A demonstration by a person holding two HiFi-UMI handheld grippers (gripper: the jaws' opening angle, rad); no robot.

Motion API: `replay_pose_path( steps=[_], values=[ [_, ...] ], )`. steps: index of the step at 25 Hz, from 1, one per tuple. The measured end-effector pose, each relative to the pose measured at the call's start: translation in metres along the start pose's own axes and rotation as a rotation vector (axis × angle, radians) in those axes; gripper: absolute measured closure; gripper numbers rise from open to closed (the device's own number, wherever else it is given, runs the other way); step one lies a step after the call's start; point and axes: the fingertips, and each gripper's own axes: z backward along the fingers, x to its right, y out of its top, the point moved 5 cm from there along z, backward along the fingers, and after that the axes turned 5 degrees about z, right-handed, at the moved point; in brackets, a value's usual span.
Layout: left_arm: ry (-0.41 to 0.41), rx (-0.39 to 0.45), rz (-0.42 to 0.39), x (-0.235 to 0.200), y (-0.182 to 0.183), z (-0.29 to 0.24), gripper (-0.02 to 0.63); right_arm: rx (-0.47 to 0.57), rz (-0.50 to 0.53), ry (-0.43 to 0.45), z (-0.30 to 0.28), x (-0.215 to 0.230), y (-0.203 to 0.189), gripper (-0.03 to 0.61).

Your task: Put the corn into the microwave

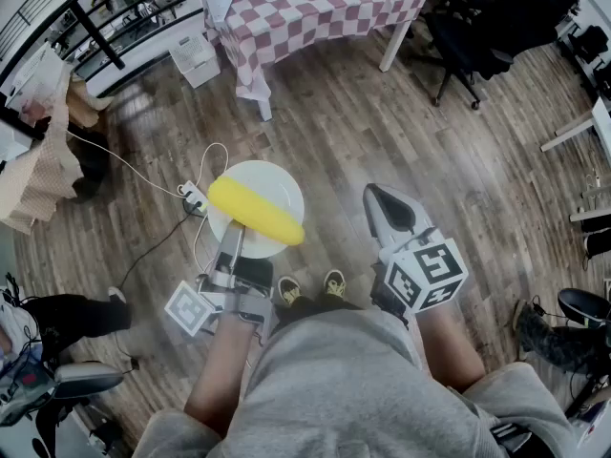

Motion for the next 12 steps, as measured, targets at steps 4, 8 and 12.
replay_pose_path(
  steps=[4, 8, 12],
  values=[
    [0.016, -0.010, -0.001, 0.000, 0.001, 0.008, 0.583, -0.004, -0.010, 0.000, 0.004, -0.007, 0.000, 0.578],
    [0.023, -0.016, -0.005, -0.001, 0.006, 0.015, 0.583, -0.007, -0.015, -0.005, 0.003, -0.015, -0.001, 0.578],
    [0.014, -0.022, 0.002, 0.002, 0.011, 0.020, 0.583, -0.007, -0.033, -0.023, 0.004, -0.024, -0.003, 0.578]
  ],
)
